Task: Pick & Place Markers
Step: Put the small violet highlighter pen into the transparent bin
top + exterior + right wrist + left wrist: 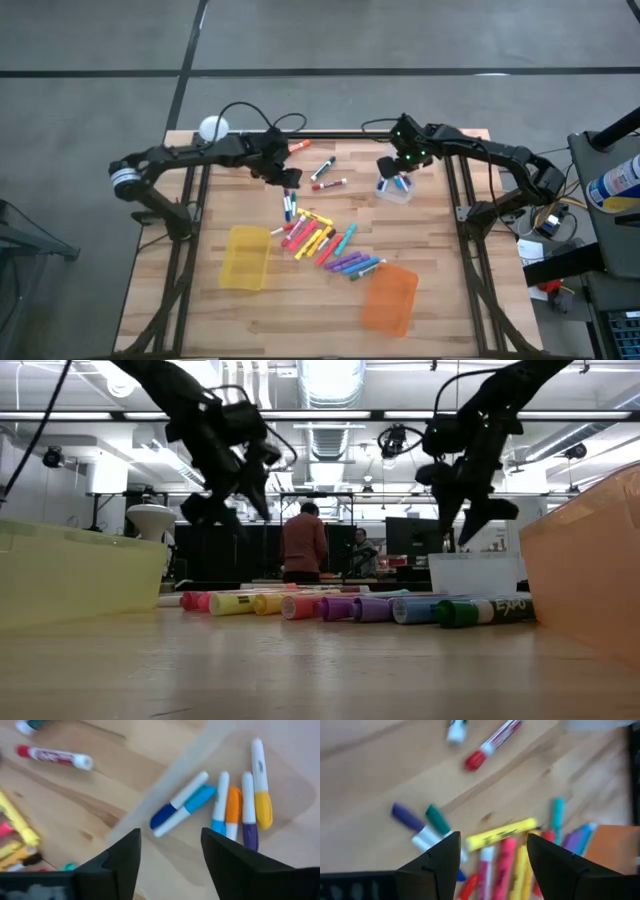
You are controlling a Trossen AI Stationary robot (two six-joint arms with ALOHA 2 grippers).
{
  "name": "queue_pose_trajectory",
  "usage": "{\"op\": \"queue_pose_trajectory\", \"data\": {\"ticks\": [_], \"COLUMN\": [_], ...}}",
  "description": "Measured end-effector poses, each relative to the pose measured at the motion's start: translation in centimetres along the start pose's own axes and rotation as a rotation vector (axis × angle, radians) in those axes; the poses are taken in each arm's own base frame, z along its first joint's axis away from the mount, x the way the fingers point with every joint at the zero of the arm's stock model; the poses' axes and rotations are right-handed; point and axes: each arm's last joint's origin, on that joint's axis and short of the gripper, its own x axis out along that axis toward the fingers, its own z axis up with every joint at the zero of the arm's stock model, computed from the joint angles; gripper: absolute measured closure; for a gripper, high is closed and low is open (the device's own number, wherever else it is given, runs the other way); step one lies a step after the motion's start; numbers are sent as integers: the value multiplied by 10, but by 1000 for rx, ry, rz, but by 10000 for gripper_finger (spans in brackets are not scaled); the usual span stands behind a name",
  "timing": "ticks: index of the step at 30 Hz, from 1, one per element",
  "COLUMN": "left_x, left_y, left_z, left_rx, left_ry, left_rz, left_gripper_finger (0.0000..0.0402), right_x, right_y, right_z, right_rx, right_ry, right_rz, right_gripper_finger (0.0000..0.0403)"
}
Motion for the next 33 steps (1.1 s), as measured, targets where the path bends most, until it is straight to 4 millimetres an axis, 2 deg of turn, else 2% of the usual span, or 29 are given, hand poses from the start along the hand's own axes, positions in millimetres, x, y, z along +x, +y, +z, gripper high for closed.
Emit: {"op": "queue_pose_trajectory", "data": {"ticks": [7,12,18,22,26,33], "left_x": [26,40,64,70,70,65], "left_y": [21,24,37,41,42,44], "left_z": [-3,2,5,6,7,8], "left_rx": [-4,-6,0,8,7,9], "left_ry": [54,56,89,110,107,98], "left_rz": [261,272,322,343,349,348], "left_gripper_finger": [181,181,182,186,218,325], "right_x": [-19,-30,-42,-46,-46,-42], "right_y": [15,26,34,36,36,34], "right_z": [14,19,24,24,23,21], "right_rx": [-50,-88,-114,-137,-140,-137], "right_ry": [-71,-109,-140,-137,-127,-112], "right_rz": [47,72,90,88,83,74], "right_gripper_finger": [197,197,197,197,197,197]}}
